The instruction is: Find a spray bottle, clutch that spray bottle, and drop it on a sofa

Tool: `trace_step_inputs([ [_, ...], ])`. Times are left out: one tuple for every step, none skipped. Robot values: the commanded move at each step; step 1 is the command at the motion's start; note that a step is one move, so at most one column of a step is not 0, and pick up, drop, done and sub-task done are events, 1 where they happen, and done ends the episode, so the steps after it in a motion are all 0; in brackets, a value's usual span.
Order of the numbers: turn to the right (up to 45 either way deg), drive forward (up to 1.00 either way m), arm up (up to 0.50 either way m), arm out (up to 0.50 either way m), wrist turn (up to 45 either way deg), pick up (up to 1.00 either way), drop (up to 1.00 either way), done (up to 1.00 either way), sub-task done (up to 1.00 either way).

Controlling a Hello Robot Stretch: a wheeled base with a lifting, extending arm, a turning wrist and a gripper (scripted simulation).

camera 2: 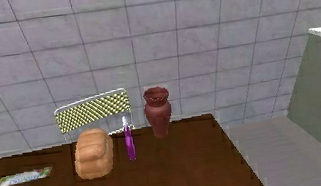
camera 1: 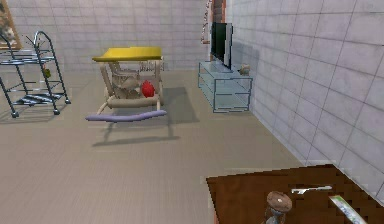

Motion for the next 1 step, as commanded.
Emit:
trace_step_inputs([
  [0.0,0.00,0.50,0.00,0.0,0.00,0.00,0.00,0.00],
])
